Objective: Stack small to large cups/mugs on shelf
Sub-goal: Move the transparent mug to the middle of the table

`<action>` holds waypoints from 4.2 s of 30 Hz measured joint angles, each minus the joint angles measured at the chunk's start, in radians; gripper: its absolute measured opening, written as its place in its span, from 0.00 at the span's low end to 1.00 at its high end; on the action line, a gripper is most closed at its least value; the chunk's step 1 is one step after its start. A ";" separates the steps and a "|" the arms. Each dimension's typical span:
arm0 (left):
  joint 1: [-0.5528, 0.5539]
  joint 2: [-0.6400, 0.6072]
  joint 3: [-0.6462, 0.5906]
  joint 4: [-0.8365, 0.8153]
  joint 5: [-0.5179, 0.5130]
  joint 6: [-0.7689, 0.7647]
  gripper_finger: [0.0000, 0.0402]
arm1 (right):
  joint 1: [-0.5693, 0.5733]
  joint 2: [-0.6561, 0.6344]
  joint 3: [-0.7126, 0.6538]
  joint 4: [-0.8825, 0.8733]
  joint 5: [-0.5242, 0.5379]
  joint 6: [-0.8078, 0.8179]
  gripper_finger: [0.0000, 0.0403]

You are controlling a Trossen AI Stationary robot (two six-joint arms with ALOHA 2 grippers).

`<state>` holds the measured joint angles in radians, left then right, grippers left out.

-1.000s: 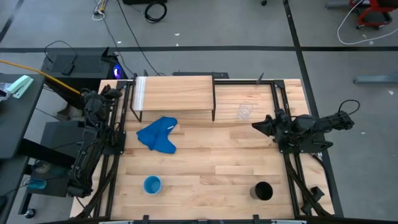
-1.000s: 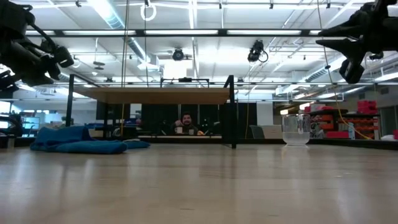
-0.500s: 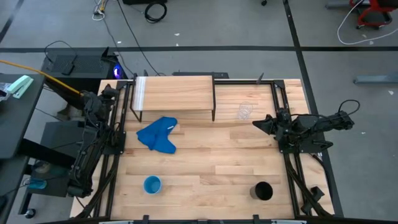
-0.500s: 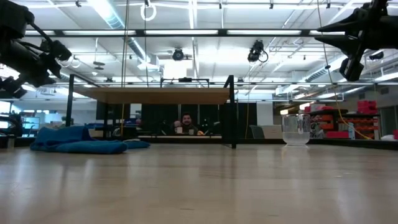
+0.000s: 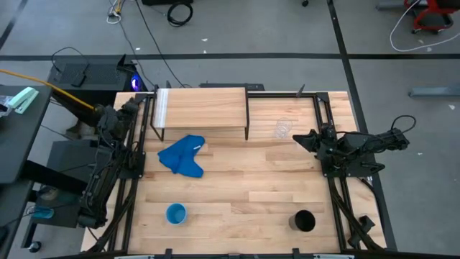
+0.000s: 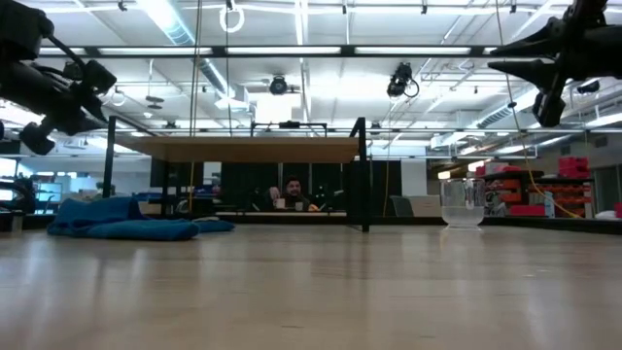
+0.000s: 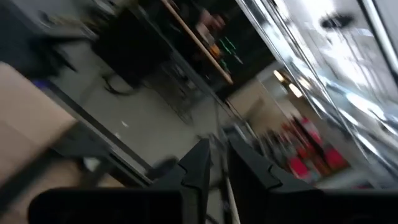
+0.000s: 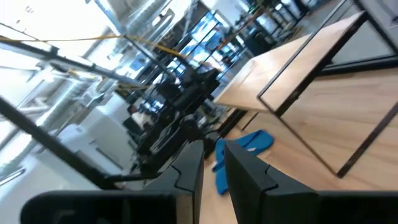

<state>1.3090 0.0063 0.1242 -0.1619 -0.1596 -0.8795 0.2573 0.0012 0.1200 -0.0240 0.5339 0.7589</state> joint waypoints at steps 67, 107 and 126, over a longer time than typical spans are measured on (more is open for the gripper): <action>-0.074 0.661 1.182 -0.560 0.817 0.637 0.13 | 0.000 0.542 1.159 -1.254 0.464 0.176 0.18; -0.103 0.714 1.194 -0.794 0.738 0.806 0.17 | -0.927 1.414 1.300 -1.474 -0.470 -0.365 0.18; -0.102 0.787 1.193 -0.802 0.709 0.806 0.25 | -0.959 1.386 0.938 -1.078 -0.532 -0.357 0.18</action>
<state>1.2068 0.7936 1.3174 -0.9640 0.5491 -0.0731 -0.7018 1.3872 1.0583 -1.1022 0.0023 0.4021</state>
